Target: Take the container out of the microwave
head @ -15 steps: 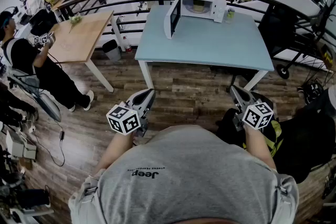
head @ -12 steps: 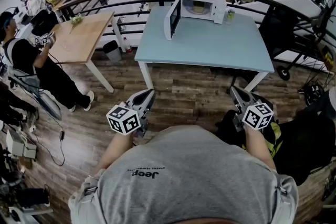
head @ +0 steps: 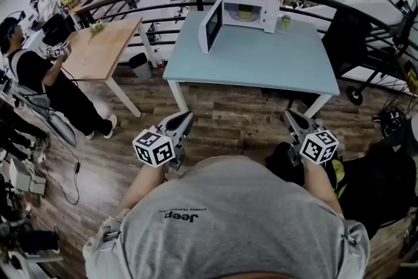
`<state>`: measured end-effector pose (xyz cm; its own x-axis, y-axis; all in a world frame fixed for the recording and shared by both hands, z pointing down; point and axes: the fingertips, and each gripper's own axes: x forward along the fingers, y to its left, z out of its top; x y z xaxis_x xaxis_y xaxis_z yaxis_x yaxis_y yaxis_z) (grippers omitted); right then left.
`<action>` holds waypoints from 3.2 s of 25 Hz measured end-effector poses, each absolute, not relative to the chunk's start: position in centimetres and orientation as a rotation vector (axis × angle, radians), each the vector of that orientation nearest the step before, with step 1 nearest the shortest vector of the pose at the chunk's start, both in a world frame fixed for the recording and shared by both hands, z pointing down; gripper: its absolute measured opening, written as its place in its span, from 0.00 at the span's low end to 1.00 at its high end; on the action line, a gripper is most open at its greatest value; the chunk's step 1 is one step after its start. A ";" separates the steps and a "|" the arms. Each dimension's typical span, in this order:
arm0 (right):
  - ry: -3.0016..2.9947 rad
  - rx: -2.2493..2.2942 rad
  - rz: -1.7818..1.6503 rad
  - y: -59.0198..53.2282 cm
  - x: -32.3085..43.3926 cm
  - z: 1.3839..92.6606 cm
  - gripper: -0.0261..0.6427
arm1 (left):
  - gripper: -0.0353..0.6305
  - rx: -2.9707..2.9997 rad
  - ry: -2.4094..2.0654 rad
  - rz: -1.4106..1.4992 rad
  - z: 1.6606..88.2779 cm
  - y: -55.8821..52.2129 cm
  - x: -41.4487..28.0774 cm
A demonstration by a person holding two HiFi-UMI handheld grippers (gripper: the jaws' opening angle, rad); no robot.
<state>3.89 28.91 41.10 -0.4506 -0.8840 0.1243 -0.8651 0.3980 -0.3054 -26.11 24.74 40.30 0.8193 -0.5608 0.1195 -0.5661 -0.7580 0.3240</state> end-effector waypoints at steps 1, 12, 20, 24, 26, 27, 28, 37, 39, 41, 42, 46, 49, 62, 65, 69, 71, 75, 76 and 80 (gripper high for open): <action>2.570 -1.611 -0.511 29.0 4.5 41.1 0.06 | 0.08 2.656 -0.850 0.026 40.3 24.7 -25.4; 2.518 -1.535 -0.542 30.1 12.1 42.3 0.06 | 0.08 2.666 -0.785 0.101 39.6 24.2 -16.1; 2.509 -1.547 -0.559 27.8 13.4 43.8 0.06 | 0.08 2.646 -0.742 0.146 41.3 22.0 -14.1; 2.510 -1.580 -0.592 24.6 12.2 44.7 0.06 | 0.08 2.637 -0.710 0.131 42.4 18.3 -14.9; 2.502 -1.618 -0.591 22.5 11.5 44.8 0.06 | 0.08 2.641 -0.665 0.117 43.0 15.8 -15.2; 2.496 -1.639 -0.584 21.2 11.2 44.6 0.06 | 0.08 2.648 -0.640 0.106 43.3 14.3 -15.3; 2.487 -1.659 -0.575 19.8 10.8 44.5 0.06 | 0.08 2.657 -0.617 0.094 43.4 12.7 -15.5; 2.358 -1.783 -0.543 7.4 7.1 41.8 0.06 | 0.08 2.757 -0.452 0.060 41.1 -2.3 -18.4; 2.353 -1.791 -0.545 4.9 5.8 41.8 0.06 | 0.08 2.760 -0.432 0.063 41.2 -4.8 -19.3; 2.370 -1.801 -0.543 2.6 4.7 42.0 0.06 | 0.08 2.759 -0.416 0.063 41.3 -7.0 -20.0; 2.371 -1.806 -0.552 1.6 4.4 42.0 0.06 | 0.08 2.759 -0.409 0.062 41.3 -8.0 -20.3; 2.370 -1.836 -0.592 -2.2 3.7 42.2 0.07 | 0.08 2.742 -0.395 0.063 42.0 -11.4 -21.3; 2.379 -1.852 -0.594 -4.5 3.7 42.1 0.07 | 0.08 2.724 -0.385 0.081 42.9 -13.2 -21.6; 2.407 -1.769 -0.678 -12.2 9.8 44.7 0.06 | 0.08 2.717 -0.392 0.145 43.8 -18.3 -14.4; 2.440 -1.715 -0.669 -14.9 13.6 45.2 0.06 | 0.08 2.734 -0.447 0.170 44.0 -20.3 -10.4; 2.566 -1.585 -0.665 -20.5 18.1 45.3 0.07 | 0.08 2.673 -0.622 0.179 44.2 -24.0 -5.4; 2.631 -1.524 -0.644 -23.3 20.1 45.3 0.07 | 0.08 2.644 -0.681 0.211 44.9 -25.8 -2.7; 2.707 -1.449 -0.603 -27.4 24.1 45.8 0.07 | 0.08 2.617 -0.771 0.302 46.9 -29.9 3.1; 2.721 -1.437 -0.604 -28.3 24.6 46.3 0.07 | 0.08 2.615 -0.784 0.320 47.2 -30.8 4.1; 2.733 -1.410 -0.654 -31.3 24.8 48.5 0.07 | 0.08 2.638 -0.805 0.418 48.5 -34.2 6.0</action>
